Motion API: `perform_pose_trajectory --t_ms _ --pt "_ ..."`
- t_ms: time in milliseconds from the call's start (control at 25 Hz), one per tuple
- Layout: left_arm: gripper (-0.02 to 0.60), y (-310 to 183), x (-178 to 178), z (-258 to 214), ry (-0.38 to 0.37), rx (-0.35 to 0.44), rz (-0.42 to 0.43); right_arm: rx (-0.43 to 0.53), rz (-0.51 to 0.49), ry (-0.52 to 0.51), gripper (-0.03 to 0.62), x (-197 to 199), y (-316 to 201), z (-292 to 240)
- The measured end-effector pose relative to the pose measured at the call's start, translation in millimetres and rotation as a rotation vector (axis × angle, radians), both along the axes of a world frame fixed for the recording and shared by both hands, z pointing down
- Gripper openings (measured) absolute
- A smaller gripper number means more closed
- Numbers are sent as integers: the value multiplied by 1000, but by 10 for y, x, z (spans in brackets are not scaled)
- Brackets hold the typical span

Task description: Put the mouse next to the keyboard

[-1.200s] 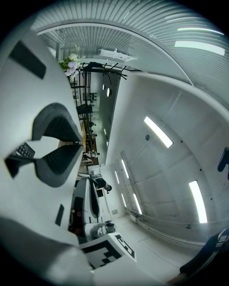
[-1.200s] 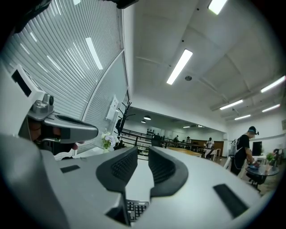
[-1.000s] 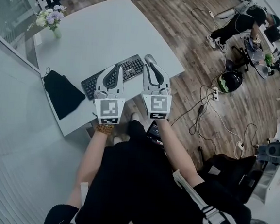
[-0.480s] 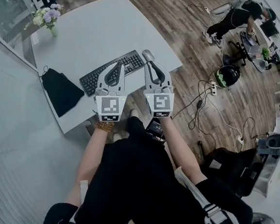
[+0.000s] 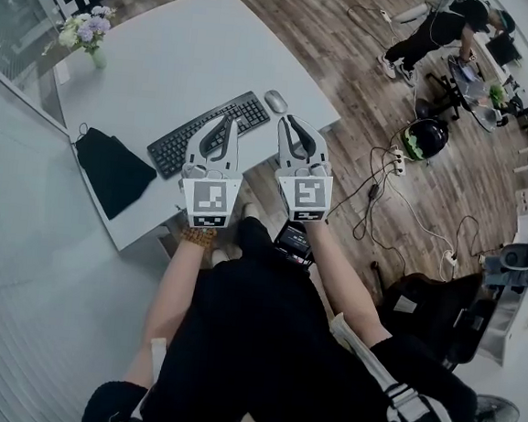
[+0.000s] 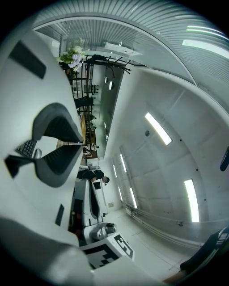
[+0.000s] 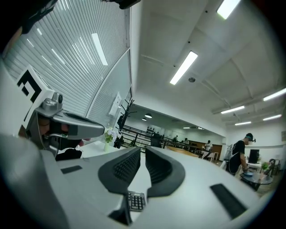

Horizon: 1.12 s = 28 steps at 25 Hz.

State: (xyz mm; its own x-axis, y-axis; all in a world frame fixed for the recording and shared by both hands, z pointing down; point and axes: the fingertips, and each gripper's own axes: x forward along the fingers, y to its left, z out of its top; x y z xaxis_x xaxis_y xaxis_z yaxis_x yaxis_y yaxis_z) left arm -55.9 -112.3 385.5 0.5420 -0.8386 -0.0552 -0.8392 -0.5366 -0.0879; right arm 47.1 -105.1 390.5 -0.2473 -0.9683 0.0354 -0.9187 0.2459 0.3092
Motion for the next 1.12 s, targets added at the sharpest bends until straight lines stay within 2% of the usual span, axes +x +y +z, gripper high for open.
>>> perform_pose_trajectory --t_ms 1120 --pt "14 -44 76 108 -4 -24 14 -36 6 42 0 107 -46 128"
